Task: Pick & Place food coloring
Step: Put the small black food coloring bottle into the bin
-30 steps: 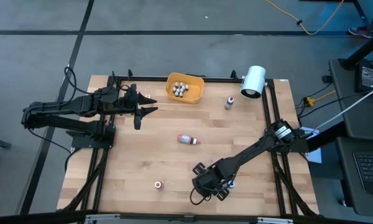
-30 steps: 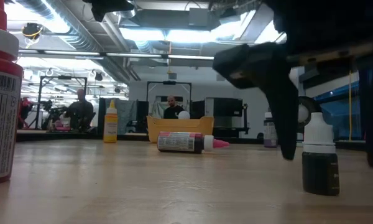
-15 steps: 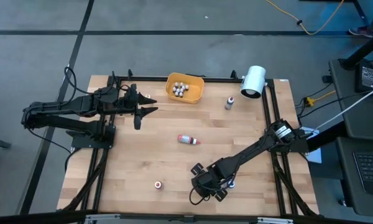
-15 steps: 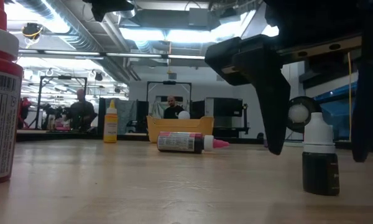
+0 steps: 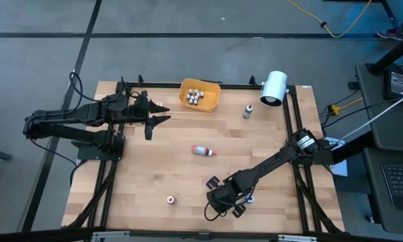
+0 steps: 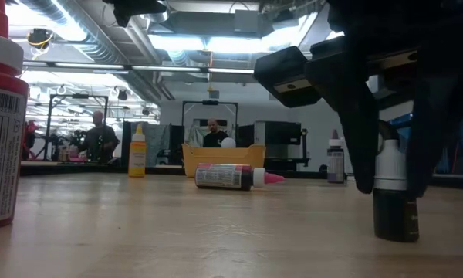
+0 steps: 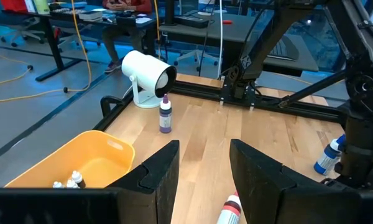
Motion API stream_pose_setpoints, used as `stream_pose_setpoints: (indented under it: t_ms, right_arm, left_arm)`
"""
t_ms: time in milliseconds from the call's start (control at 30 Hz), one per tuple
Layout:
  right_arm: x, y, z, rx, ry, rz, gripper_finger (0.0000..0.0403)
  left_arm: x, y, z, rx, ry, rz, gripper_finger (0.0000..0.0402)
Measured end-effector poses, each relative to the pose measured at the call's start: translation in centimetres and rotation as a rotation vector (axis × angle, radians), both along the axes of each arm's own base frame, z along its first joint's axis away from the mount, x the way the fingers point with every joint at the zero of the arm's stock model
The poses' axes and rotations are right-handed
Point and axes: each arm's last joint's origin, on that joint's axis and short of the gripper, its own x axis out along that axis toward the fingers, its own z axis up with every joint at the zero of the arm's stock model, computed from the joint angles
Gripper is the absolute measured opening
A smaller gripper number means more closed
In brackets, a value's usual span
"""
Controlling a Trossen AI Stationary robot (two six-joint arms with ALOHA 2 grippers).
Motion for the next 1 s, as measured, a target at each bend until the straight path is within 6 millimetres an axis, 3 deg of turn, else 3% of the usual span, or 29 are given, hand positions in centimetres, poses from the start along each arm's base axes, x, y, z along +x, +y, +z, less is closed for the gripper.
stream_pose_setpoints:
  t_ms: [133, 467, 667, 1000]
  right_arm:
    - [0.1, -0.1, 0.0, 0.012, 0.005, 0.006, 0.0062]
    - [0.8, -1.9, 0.6, -0.007, 0.037, -0.043, 0.0081]
    - [2.3, -4.2, 4.3, -0.064, 0.07, -0.036, 0.0062]
    - [4.9, -9.6, 13.2, -0.113, -0.025, -0.147, 0.007]
  left_arm:
    - [0.0, 0.0, 0.0, 0.0, 0.0, 0.0, 0.0139]
    - [0.0, 0.0, 0.0, 0.0, 0.0, 0.0, 0.0139]
    - [0.0, 0.0, 0.0, 0.0, 0.0, 0.001, 0.0139]
    - [0.0, 0.0, 0.0, 0.0, 0.0, 0.0, 0.0139]
